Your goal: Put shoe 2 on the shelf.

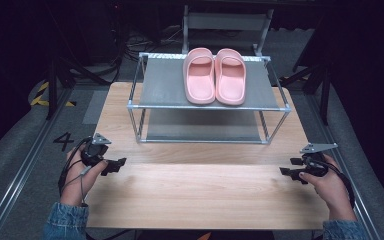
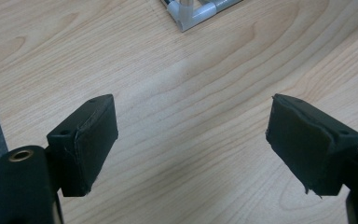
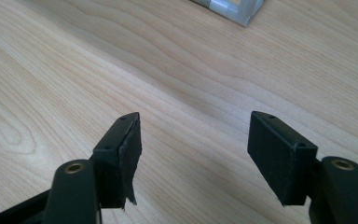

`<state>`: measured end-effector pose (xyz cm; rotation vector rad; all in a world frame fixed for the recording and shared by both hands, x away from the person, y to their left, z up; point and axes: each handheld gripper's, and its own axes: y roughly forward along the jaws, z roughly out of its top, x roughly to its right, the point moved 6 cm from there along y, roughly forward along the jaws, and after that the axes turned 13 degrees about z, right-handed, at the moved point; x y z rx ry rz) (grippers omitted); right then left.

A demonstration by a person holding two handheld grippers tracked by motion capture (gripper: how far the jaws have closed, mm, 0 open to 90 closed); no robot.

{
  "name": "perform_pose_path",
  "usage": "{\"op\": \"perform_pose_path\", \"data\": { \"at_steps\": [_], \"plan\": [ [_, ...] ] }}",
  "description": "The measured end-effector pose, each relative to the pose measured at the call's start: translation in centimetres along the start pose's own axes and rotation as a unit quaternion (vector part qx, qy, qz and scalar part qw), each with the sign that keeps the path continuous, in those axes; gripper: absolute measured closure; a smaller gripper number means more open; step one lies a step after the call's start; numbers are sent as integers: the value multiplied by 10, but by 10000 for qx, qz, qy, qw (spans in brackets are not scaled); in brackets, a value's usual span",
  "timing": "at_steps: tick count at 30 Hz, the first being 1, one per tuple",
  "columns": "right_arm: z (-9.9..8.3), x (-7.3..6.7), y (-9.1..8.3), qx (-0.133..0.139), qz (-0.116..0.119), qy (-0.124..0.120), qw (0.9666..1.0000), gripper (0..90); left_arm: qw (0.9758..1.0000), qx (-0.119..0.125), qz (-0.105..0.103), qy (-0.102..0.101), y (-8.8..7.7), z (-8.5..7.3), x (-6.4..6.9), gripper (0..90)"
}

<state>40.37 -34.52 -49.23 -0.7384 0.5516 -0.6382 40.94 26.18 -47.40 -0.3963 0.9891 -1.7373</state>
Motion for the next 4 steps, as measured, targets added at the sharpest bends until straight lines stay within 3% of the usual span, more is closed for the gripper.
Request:
{"op": "perform_pose_path", "data": {
  "at_steps": [4],
  "plan": [
    [-1,0,4,-133,-68,-73,9999,349,9999,-77,-41,141,4,-1,2,169]
  ]
}}
